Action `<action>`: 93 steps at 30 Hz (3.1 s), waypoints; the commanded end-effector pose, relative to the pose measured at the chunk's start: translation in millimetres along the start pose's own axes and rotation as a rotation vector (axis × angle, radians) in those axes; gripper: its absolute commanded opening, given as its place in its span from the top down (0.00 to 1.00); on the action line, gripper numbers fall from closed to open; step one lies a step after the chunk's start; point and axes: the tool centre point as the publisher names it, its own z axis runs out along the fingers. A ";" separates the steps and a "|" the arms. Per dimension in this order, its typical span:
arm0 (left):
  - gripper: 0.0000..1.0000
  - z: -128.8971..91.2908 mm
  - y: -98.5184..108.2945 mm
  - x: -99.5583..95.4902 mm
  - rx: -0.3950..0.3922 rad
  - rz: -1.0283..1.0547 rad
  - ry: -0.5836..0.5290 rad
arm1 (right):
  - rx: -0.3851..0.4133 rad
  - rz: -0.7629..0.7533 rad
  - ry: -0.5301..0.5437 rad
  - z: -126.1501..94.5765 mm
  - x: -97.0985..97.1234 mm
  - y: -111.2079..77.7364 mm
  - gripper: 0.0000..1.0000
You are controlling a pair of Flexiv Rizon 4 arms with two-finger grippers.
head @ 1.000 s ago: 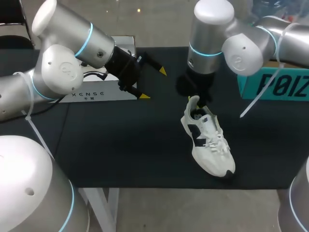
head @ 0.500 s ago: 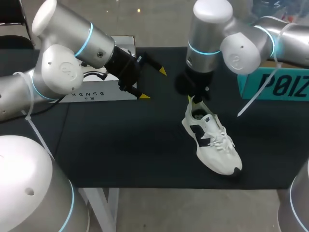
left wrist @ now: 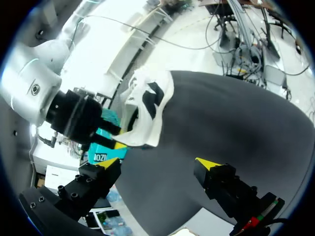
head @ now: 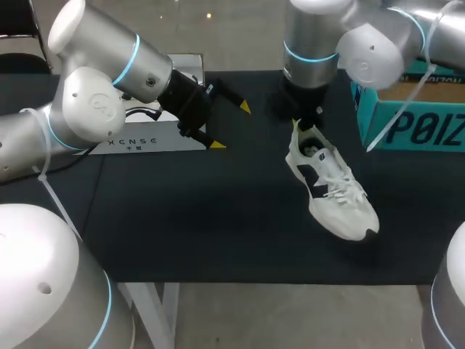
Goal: Take the shoe out of the shoebox, open the shoe tongue, remove and reinsert the insole, then place the shoe into the shoebox
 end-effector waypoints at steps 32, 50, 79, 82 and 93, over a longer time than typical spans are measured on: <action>0.00 -0.4 -0.3 -0.2 -0.002 0.001 0.004 | 0.023 -0.021 -0.065 -134.9 -17.3 -114.9 1.00; 0.00 -0.4 -0.3 -0.2 -0.002 0.001 0.004 | -0.078 0.524 -0.029 -129.3 -33.3 -221.5 1.00; 0.00 -0.4 -0.3 -0.2 -0.002 0.001 0.004 | -0.186 0.812 -0.076 -117.9 -39.8 -293.4 1.00; 0.00 -0.4 -0.3 -0.2 -0.002 0.001 0.004 | -0.160 0.908 -0.107 -121.5 -43.2 -293.6 1.00; 0.00 -0.4 -0.3 -0.2 -0.002 0.001 0.004 | 0.132 1.493 -0.045 -132.6 -42.2 -309.1 1.00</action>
